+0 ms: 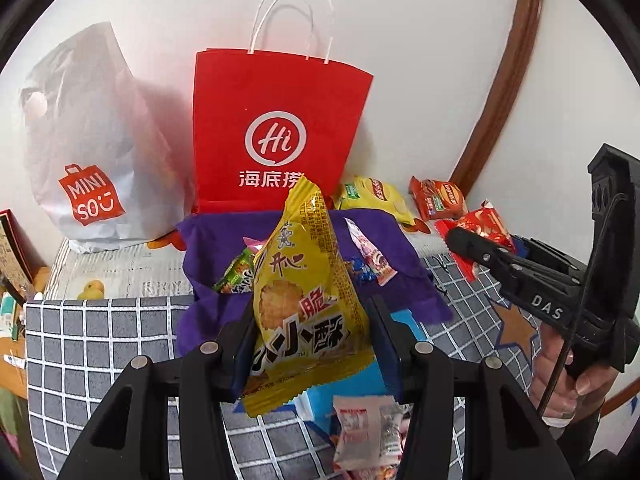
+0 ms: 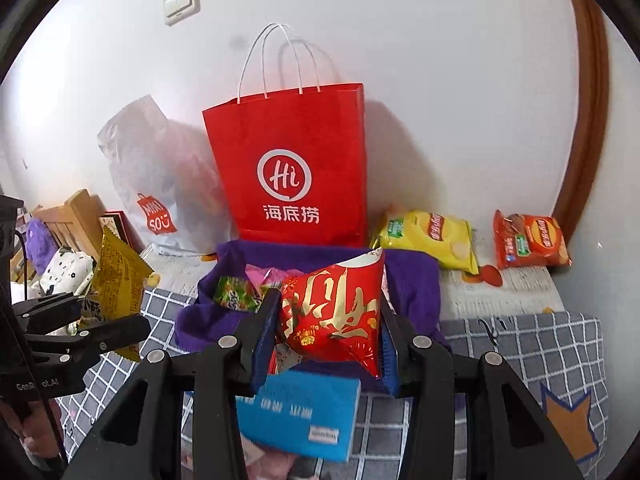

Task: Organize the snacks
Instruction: 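Carry the yellow chip bag and red candy pack up over the purple towel, then open right tool dropping red candy pack while left tool drops yellow chip bag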

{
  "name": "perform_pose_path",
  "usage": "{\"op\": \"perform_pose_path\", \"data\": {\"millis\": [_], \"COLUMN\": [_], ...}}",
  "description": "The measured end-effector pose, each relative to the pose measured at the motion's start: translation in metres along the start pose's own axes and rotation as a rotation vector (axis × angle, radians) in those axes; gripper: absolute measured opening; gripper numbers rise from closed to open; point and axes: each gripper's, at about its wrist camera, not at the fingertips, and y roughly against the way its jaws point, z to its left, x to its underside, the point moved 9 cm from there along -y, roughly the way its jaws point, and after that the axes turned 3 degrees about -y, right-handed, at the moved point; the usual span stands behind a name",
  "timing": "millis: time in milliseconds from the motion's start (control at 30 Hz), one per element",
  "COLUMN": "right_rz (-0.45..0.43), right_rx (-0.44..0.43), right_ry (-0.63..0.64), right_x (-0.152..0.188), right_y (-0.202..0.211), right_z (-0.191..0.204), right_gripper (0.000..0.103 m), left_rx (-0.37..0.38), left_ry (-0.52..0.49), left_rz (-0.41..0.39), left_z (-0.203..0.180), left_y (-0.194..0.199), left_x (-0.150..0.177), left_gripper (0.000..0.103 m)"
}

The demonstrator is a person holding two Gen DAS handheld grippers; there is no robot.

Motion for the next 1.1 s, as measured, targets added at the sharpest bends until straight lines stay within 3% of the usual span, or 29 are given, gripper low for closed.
{"op": "perform_pose_path", "data": {"millis": [200,367,500,700,1100], "right_rz": [0.046,0.084,0.105,0.089,0.074], "right_rx": [0.008,-0.012,0.014,0.004,0.011], "right_ry": [-0.012,-0.048,-0.065,-0.086,-0.015], "right_x": [0.005,0.015,0.020,0.018,0.001], "right_y": [-0.025,-0.035,-0.042,-0.043,-0.061], "right_z": [-0.002,-0.017,-0.026,-0.029,-0.019], "right_gripper": [0.044,0.044,0.044,0.044,0.044], "left_rx": [0.027,-0.002,0.015,0.014,0.004], "left_ry": [0.019,0.032,0.036,0.029,0.030], "left_rz": [0.003,0.033,0.010,-0.019,-0.024], "left_z": [0.008,0.016,0.020,0.019,0.031], "left_y": [-0.010,-0.014,-0.010,-0.007,-0.027], "left_x": [-0.001,-0.004,-0.012,-0.021,-0.037], "left_gripper": [0.049,0.049,0.049,0.049,0.049]}}
